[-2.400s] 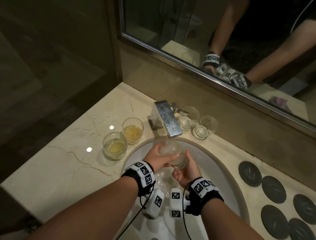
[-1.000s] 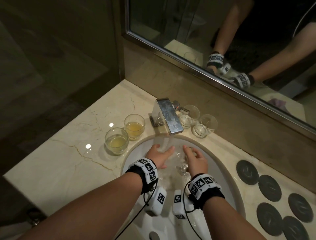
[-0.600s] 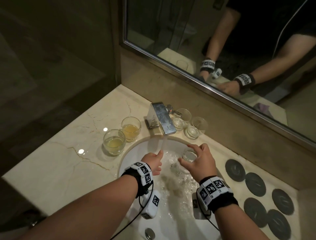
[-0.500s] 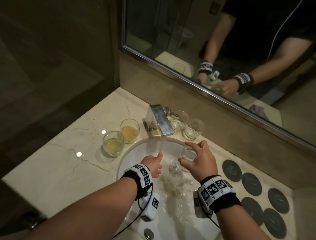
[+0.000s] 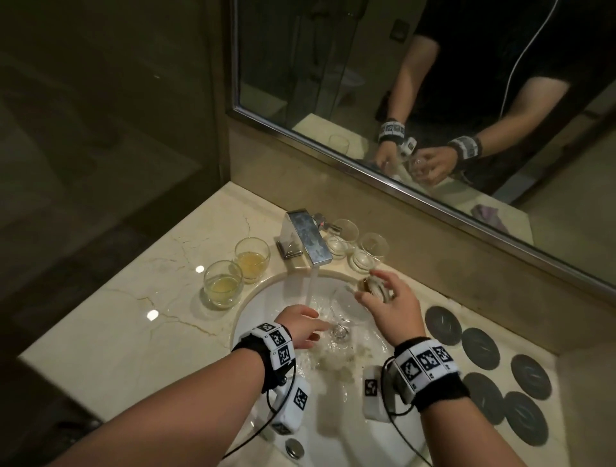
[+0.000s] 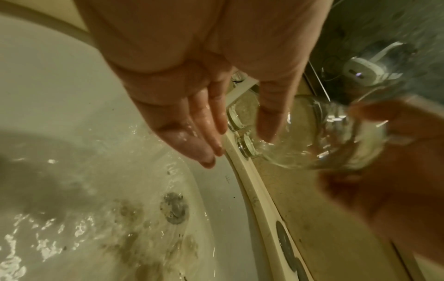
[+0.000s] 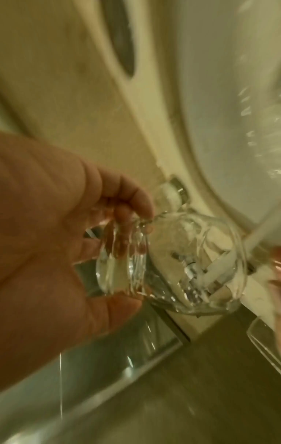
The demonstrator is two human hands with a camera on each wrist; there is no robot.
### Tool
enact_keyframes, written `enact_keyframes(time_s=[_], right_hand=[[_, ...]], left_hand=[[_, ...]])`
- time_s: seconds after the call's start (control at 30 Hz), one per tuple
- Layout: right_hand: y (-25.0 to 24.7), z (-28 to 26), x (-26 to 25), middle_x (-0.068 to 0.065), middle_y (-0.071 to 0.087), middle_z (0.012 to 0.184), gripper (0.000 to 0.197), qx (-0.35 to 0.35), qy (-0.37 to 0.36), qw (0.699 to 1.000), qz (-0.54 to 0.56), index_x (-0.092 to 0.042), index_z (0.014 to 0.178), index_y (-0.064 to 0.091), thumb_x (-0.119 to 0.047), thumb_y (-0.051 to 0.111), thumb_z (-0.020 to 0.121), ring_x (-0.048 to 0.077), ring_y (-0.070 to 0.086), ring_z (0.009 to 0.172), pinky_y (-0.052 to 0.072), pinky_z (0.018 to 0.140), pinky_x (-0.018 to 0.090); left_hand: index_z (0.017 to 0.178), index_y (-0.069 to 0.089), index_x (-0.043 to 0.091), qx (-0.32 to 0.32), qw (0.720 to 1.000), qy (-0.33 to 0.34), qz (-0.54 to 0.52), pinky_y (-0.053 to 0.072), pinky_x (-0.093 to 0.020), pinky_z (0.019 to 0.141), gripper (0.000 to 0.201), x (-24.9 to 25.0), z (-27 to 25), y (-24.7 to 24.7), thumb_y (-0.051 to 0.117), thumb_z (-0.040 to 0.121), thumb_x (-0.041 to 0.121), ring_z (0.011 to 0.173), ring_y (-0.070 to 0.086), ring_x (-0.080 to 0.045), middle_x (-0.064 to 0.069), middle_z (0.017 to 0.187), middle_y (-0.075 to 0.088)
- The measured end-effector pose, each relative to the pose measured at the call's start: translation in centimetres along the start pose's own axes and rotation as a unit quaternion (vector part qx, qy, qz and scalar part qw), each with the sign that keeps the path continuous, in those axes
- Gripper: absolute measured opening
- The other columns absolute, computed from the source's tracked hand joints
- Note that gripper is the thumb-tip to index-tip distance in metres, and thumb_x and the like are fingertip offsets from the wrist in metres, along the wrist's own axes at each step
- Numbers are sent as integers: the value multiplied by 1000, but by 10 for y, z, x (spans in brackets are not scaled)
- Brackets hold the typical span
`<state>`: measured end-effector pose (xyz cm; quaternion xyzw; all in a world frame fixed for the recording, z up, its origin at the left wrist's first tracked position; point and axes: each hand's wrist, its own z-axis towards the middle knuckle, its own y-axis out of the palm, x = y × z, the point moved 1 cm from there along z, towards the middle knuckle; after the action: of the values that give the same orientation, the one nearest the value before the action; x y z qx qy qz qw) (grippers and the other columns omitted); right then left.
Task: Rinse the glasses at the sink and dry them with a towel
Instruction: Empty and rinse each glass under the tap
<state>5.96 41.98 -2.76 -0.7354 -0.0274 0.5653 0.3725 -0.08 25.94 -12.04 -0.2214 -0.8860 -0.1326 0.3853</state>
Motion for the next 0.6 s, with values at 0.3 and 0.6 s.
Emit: enact_keyframes(time_s=[0.3,0.6], right_hand=[[40,-27,54,15,64,75,33,-121,380,761,512,-5,93,61,-34,44,92,23,56,56,59,58,37],[23,-22,38,-3,61,109,48,-147,125,976,97,-25,130,45,-52,54,91,17,64,96,55,79,33]], left_hand=[[126,51,30,-72,987,141,-20,51,-33,95,63,-1,-17,14,83,73,22,112,62,-17,6,125,62],[116,51,35,4,970,212,116,53,-12,74,68,8,-19,25,89,61,21,93,62,-1,13,106,62]])
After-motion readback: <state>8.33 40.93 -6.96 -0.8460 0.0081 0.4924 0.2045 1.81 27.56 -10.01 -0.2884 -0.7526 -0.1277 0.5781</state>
